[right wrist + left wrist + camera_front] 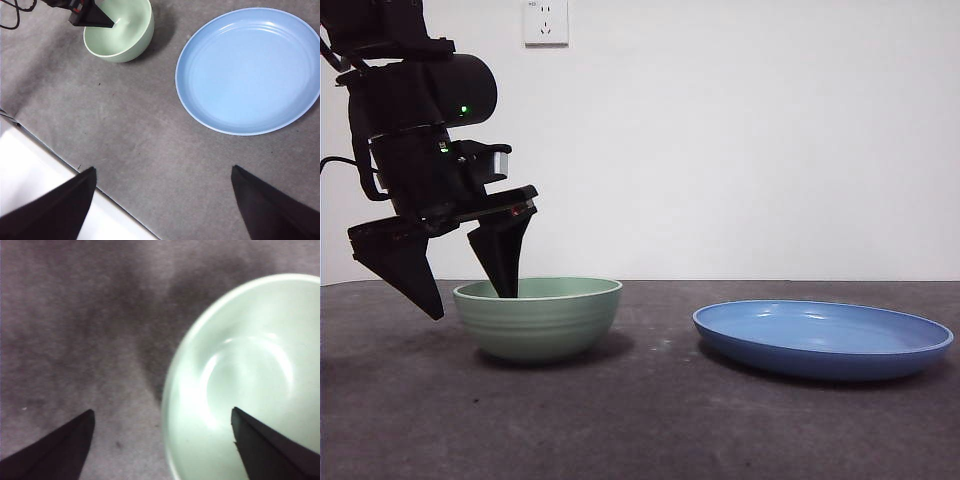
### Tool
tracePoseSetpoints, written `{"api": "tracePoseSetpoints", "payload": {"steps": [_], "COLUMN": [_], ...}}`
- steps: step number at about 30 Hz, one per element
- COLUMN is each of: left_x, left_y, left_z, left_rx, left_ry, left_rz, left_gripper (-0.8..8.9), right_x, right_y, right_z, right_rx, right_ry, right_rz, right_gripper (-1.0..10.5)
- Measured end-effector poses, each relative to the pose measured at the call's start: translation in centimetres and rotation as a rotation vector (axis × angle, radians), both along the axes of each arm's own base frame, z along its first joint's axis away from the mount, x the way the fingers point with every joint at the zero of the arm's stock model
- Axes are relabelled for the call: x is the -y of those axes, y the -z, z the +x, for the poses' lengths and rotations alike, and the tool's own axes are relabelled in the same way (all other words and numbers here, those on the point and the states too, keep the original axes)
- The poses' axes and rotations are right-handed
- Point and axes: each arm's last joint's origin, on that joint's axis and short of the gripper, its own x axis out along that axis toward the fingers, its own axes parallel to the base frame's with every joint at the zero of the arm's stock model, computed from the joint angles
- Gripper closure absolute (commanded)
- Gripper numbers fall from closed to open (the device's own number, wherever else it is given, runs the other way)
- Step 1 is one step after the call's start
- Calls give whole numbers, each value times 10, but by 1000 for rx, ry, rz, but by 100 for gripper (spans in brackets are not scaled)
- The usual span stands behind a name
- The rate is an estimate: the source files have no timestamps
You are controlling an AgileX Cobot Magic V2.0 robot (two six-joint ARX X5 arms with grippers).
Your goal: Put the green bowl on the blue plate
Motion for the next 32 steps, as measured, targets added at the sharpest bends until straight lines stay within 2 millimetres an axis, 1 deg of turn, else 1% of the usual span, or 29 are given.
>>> {"api": "tracePoseSetpoints", "payload": {"steps": [2, 7, 9, 20, 23, 25, 28, 30, 32], "left_x": [0, 1, 1, 3, 4, 7, 15, 25, 36], "left_y": [0, 0, 0, -1, -5, -14, -36, -54, -66], "left_z": [0, 0, 0, 0, 0, -4, -8, -10, -11], "left_rx": [5, 4, 4, 13, 22, 43, 96, 143, 166], "left_ry": [-3, -1, -1, -5, -9, -4, 12, 34, 59], "left_rz": [12, 12, 12, -1, -32, -57, -98, -134, -176], "left_gripper": [529, 734, 801, 804, 804, 804, 804, 804, 804], "right_x": [0, 0, 0, 0, 0, 0, 0, 0, 0], "right_y": [0, 0, 0, 0, 0, 0, 0, 0, -1], "right_z": [0, 0, 0, 0, 0, 0, 0, 0, 1], "right_rx": [0, 1, 2, 4, 4, 4, 4, 6, 8], "right_ry": [0, 0, 0, 0, 0, 0, 0, 0, 0], "right_rz": [0, 0, 1, 1, 1, 1, 1, 1, 1], "right_gripper": [515, 515, 515, 515, 515, 515, 515, 515, 515]}}
